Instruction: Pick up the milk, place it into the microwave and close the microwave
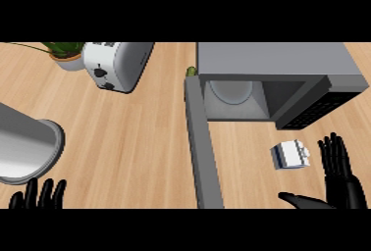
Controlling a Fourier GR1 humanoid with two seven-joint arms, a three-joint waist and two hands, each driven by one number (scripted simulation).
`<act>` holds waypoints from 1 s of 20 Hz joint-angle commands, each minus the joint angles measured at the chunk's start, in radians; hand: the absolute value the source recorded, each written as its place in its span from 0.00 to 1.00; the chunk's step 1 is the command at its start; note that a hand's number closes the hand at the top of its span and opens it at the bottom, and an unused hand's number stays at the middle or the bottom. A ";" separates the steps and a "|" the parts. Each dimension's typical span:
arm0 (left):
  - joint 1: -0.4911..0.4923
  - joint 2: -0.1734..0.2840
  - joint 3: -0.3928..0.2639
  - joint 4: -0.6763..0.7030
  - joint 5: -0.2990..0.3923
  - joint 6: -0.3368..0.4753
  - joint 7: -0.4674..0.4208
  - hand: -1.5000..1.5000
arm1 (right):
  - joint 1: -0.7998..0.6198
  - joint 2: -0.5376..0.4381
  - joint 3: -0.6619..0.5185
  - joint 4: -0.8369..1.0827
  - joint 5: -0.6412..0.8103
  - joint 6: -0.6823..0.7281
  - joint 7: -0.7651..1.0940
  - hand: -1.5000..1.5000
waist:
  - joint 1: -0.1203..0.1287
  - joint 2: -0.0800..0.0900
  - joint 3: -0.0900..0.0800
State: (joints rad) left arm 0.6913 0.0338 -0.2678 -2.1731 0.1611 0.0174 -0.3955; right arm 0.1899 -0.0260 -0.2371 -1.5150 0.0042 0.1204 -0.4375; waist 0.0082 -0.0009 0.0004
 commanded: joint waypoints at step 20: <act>0.023 0.056 0.037 0.027 0.063 -0.011 -0.041 0.00 | -0.342 -0.172 -0.144 0.944 0.046 -0.020 -0.579 0.00 | 0.003 0.003 0.001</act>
State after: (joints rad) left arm 0.7446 0.0803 -0.2552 -2.1461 0.2051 -0.0029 -0.4745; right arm -0.0919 -0.1620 -0.3646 -0.7304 0.0440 0.0885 -0.9138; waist 0.0108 0.0005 0.0009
